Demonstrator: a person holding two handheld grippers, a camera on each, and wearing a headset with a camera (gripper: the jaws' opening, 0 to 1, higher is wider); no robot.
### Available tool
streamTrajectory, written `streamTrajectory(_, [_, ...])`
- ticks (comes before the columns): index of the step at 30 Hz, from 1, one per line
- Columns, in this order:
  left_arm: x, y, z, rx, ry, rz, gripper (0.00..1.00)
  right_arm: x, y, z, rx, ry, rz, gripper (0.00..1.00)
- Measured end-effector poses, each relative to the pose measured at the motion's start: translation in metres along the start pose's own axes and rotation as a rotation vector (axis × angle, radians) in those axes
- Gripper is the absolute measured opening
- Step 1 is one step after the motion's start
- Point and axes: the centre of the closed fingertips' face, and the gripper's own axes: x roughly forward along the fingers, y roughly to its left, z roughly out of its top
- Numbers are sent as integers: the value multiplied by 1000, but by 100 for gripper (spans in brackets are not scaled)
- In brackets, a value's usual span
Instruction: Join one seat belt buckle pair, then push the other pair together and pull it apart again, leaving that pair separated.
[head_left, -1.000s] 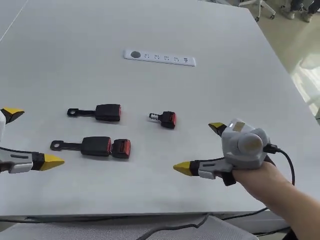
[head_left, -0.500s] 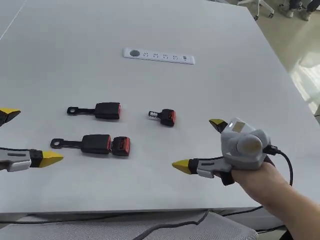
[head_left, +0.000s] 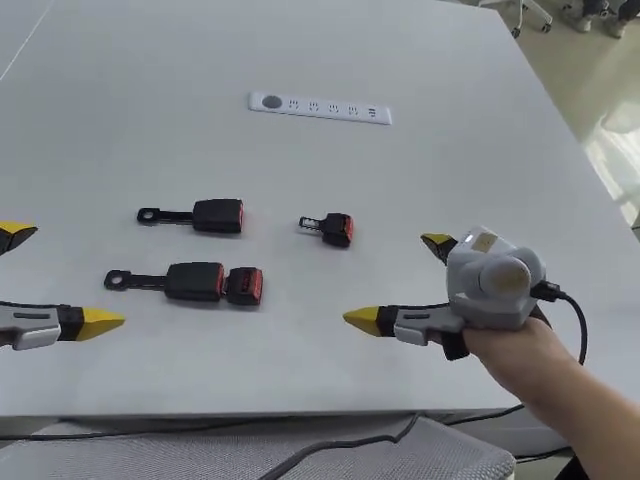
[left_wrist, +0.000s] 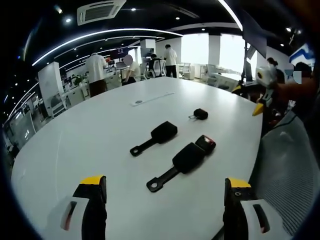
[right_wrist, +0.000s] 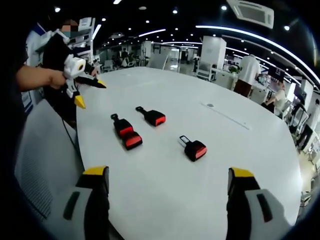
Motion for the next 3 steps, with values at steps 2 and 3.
streamTrajectory(2, [1,-2,-1,-3,1,-5,99,4,2,1,-15,6,10,100])
streamTrajectory(3, [1,-3,-2,-1,5,-8,99,5,3,3,-21,7,15,100])
